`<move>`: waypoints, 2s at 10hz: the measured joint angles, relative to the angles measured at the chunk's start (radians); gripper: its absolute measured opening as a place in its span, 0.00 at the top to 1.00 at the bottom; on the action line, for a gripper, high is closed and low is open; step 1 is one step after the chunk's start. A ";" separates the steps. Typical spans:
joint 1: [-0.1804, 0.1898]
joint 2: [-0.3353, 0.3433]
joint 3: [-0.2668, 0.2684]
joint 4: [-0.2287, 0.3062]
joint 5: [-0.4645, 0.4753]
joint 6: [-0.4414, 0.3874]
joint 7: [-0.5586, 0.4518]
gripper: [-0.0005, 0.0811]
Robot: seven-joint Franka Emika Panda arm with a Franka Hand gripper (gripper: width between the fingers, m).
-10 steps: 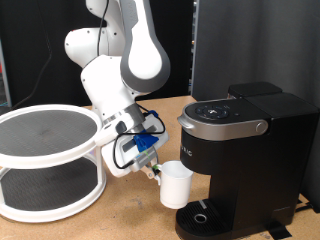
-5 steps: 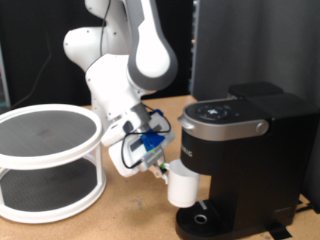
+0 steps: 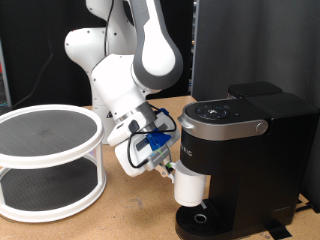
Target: Make a cup of coffee with the keurig machine
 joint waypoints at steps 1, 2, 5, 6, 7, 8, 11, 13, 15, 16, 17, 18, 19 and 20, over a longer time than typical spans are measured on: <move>0.000 0.011 0.006 0.009 0.008 0.007 0.000 0.91; 0.000 0.023 0.011 0.017 0.018 0.014 -0.002 0.91; 0.000 0.066 0.021 0.052 0.059 0.028 -0.029 0.91; 0.000 0.079 0.023 0.063 0.070 0.030 -0.039 0.91; 0.000 0.092 0.026 0.071 0.081 0.031 -0.052 0.91; 0.000 0.100 0.030 0.076 0.088 0.031 -0.060 0.91; 0.001 0.118 0.044 0.085 0.117 0.033 -0.086 0.91; 0.001 0.124 0.050 0.085 0.140 0.041 -0.109 0.91; 0.001 0.135 0.056 0.087 0.155 0.054 -0.119 0.78; 0.001 0.141 0.057 0.088 0.167 0.055 -0.134 0.78; 0.001 0.143 0.057 0.088 0.172 0.055 -0.141 0.48; 0.001 0.144 0.057 0.088 0.172 0.055 -0.141 0.48; 0.000 0.143 0.057 0.085 0.172 0.055 -0.141 0.23; -0.003 0.137 0.056 0.075 0.162 0.048 -0.138 0.08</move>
